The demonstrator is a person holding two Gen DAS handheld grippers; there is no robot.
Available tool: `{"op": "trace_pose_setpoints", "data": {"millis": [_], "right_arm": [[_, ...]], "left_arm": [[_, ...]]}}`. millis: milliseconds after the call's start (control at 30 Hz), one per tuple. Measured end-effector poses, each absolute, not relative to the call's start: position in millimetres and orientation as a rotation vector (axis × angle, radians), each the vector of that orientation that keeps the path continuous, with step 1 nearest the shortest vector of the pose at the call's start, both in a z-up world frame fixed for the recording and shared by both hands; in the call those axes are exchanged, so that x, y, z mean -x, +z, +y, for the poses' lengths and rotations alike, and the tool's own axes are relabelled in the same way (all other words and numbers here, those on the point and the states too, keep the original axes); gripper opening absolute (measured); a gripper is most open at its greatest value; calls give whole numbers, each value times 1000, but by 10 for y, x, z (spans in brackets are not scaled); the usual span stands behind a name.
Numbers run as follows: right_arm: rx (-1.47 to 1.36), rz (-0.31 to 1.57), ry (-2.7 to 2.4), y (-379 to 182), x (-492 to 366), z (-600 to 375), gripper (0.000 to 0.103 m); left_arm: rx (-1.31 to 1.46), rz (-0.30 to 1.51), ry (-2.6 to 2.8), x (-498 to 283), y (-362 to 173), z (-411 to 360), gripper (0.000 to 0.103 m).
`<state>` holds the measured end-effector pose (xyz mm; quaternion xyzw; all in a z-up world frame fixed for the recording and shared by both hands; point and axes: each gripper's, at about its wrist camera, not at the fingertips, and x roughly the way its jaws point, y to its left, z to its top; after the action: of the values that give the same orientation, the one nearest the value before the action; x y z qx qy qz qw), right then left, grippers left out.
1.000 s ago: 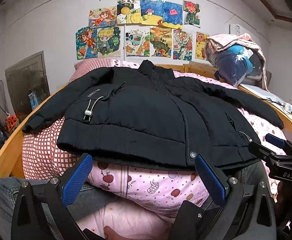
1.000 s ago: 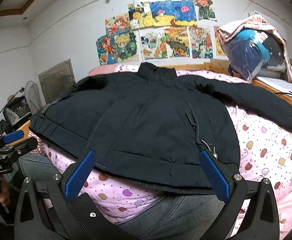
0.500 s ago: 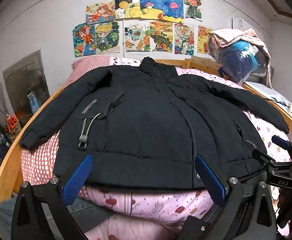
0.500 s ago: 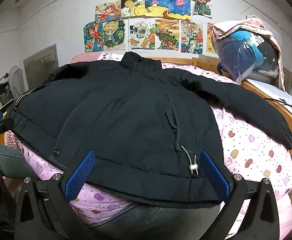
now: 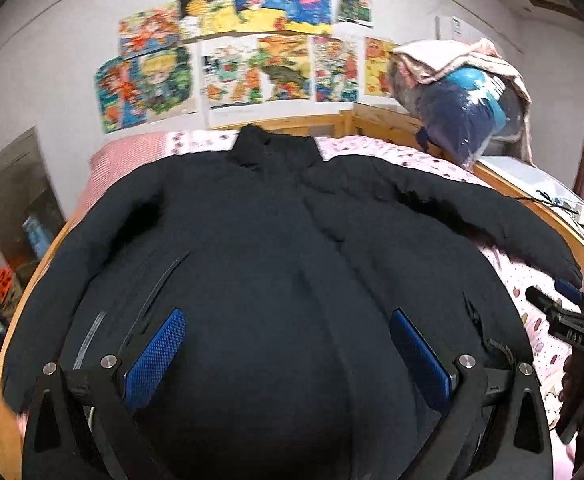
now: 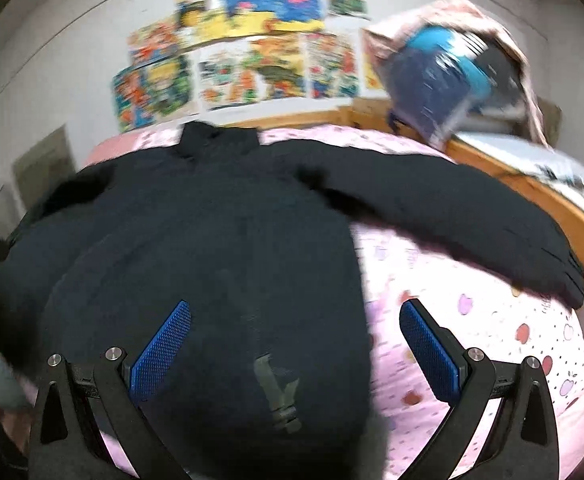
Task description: Fold large clothes
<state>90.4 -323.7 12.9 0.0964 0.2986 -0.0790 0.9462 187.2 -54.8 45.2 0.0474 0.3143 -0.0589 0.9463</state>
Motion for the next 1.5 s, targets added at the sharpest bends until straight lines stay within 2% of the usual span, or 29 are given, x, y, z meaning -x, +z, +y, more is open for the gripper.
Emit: {"op": "trace_pose_setpoints", "data": {"millis": [167,300,467,700,967,1100,1333,1367,1400,1433,1500], "right_arm": [[-301,595,-336,21,-1067,-3821,102],[-498,576,-357,-152,-1181,-4340,102],[-640,511,-335,-414,-1355,-4679,102],[-673,393,-248,-598,-1450,-4709,102],[-701,287,-312,-492,-1692,-5114,102],[-636,315,-425,-461,-1867,-5160,96],[-731,269,-518,-430,-1836,-5249,96],[-751,260,-527,-425,-1823,-5250,93],[-764,247,-554,-381,-1859,-5284,69],[-758,252,-587,-362,-1885,-5295,39],[-768,261,-596,-334,-1950,-5349,29]], "left_arm": [[-53,657,-220,-2481,595,-752,103],[-100,672,-238,-3020,603,-1083,103],[-189,719,-198,-3854,447,-1607,103],[-20,856,-349,-4788,119,-2040,103],[29,951,-340,-5407,-349,-2389,103],[56,1057,-264,-5589,-713,-2359,103],[35,1033,-276,-5478,-765,-2380,103],[50,1031,-287,-5483,-751,-2350,103],[72,1029,-303,-5454,-710,-2313,103],[93,1031,-316,-5445,-676,-2248,103],[127,1039,-328,-5402,-614,-2122,103]]}}
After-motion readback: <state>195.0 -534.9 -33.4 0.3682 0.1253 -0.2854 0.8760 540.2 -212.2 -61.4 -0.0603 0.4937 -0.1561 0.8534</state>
